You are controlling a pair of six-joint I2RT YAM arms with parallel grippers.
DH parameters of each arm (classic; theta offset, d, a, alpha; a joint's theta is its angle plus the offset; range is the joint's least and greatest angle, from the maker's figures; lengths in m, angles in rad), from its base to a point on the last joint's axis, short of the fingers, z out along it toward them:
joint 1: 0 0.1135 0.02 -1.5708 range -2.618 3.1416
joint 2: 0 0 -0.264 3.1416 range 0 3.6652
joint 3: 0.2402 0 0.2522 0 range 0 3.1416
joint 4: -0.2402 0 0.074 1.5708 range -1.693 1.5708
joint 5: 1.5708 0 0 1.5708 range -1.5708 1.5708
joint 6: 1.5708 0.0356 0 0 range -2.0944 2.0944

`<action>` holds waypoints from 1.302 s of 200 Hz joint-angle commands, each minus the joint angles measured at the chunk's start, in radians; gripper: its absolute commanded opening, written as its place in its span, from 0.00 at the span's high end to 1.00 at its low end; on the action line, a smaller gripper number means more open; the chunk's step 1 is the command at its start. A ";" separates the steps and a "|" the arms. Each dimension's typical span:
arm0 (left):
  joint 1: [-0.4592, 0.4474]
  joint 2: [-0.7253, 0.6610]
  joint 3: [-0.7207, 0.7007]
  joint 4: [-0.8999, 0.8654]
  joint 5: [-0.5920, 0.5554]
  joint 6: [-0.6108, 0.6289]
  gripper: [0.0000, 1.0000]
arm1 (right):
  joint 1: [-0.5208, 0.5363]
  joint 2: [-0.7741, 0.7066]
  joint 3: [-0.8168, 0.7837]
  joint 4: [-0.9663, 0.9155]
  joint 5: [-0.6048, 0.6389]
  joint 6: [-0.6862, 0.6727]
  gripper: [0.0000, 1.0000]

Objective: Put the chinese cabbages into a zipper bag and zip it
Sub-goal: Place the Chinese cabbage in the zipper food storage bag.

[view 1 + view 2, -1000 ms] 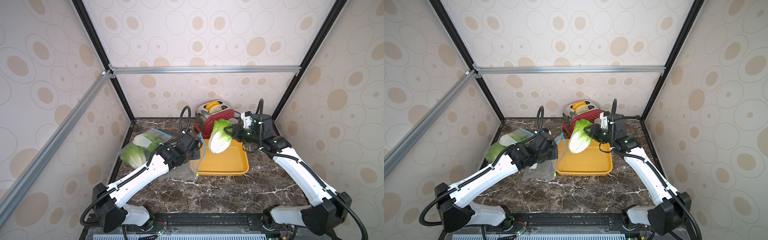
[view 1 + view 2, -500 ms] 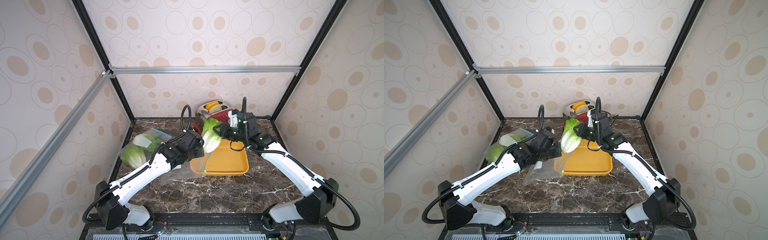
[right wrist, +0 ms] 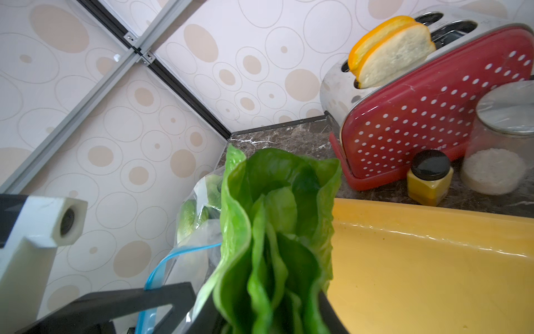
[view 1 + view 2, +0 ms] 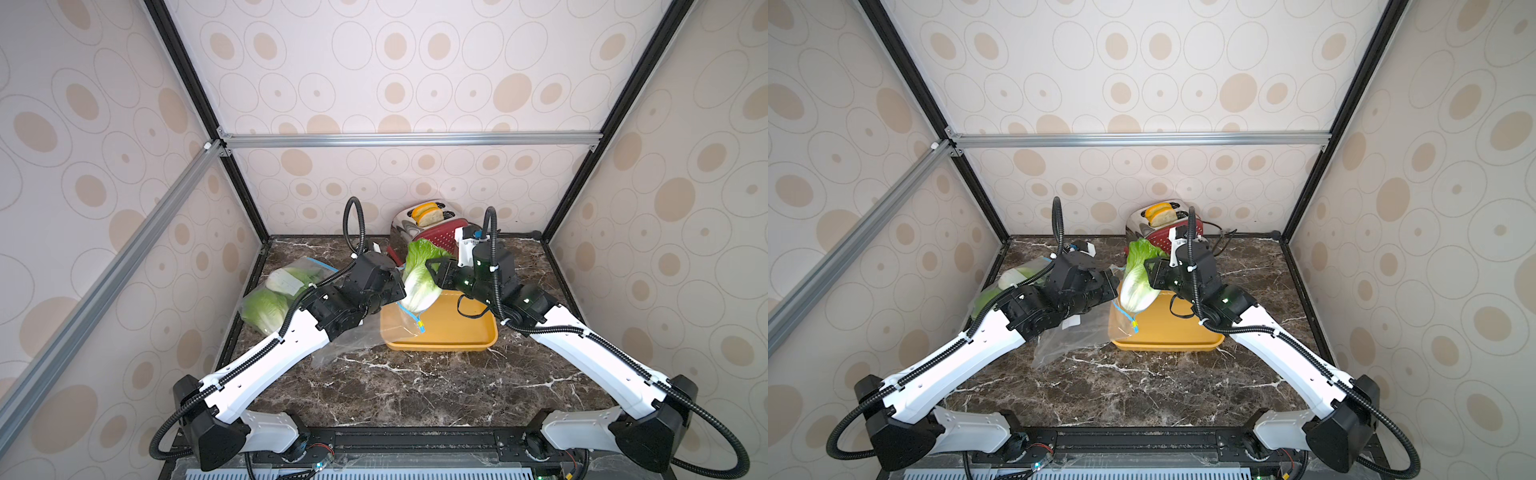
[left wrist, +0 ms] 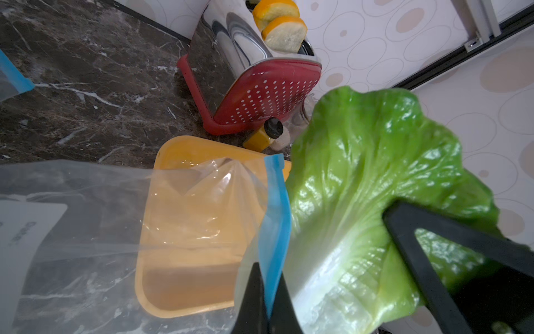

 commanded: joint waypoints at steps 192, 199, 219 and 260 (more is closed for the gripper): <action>0.012 0.011 0.055 0.201 -0.075 -0.175 1.00 | 0.224 -0.097 -0.205 0.290 0.166 -0.184 0.37; 0.014 0.007 0.053 0.198 -0.079 -0.166 1.00 | 0.224 -0.114 -0.198 0.289 0.158 -0.194 0.34; 0.032 -0.004 0.039 0.206 -0.061 -0.150 1.00 | 0.222 -0.147 -0.144 0.224 0.138 -0.204 0.23; 0.089 -0.010 0.036 0.226 0.065 -0.094 1.00 | 0.196 -0.157 0.043 -0.073 0.121 -0.179 0.13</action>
